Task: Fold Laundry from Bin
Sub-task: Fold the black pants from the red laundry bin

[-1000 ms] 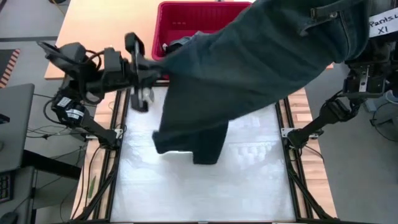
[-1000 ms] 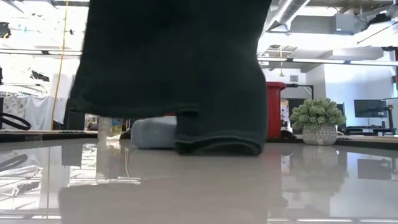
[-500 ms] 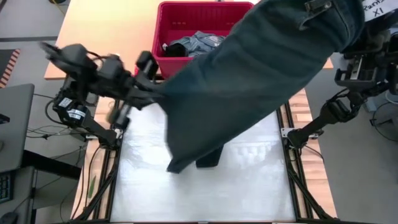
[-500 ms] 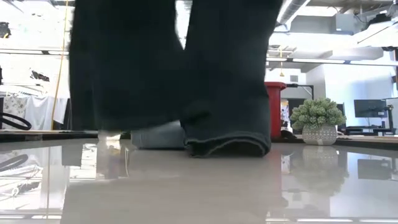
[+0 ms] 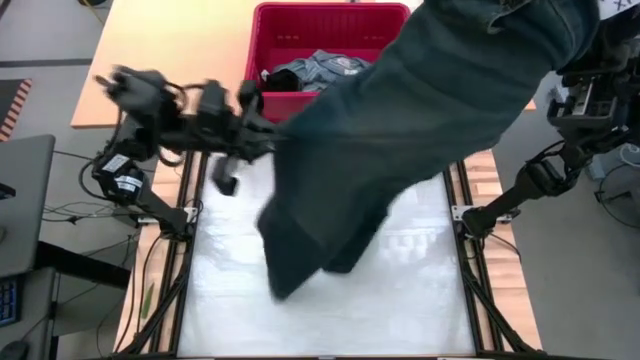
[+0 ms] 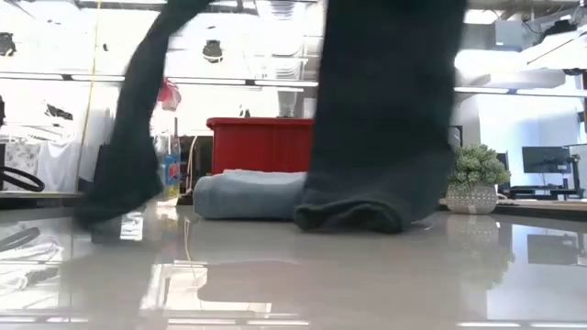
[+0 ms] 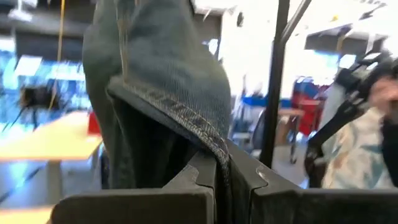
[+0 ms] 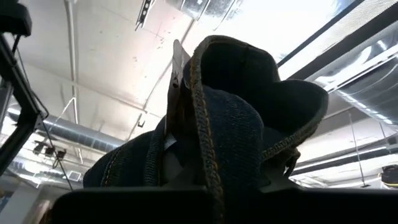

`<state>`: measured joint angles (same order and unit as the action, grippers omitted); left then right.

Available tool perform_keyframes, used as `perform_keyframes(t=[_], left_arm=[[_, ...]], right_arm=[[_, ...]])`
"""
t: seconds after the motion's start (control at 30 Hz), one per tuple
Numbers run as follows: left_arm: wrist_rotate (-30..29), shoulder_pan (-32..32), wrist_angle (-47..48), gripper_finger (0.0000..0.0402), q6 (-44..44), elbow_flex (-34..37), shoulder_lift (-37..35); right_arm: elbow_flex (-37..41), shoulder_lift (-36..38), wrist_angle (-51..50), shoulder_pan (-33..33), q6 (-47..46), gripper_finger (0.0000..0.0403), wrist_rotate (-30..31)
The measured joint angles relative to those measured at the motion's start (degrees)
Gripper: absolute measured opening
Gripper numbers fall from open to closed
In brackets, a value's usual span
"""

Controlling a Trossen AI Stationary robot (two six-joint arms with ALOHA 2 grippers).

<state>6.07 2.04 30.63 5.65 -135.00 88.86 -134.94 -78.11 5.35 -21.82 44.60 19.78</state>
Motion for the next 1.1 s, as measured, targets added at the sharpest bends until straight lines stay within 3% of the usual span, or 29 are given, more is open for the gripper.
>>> perform_keyframes(t=[0.13,0.47,0.67,0.9,1.1], left_arm=[[2.6,0.0,-0.6,0.0,1.0,0.0,0.4],[2.7,0.2,-0.8,0.0005,3.9,0.2,3.8],[2.5,0.3,12.1,0.007,0.7,0.3,4.1],[-0.9,-1.9,27.6,0.0163,-2.8,0.3,4.0],[-2.7,-6.9,35.4,0.0193,-8.2,0.3,4.0]], right_arm=[[0.0,-0.2,-0.8,0.6,0.3,0.004,1.4],[0.0,0.3,-2.1,0.7,0.5,0.004,5.1],[0.0,1.9,-7.3,0.4,-0.9,0.004,10.5],[0.0,3.0,-9.9,0.5,-3.2,0.004,11.4],[0.0,3.6,-12.9,0.5,-6.0,0.004,13.0]])
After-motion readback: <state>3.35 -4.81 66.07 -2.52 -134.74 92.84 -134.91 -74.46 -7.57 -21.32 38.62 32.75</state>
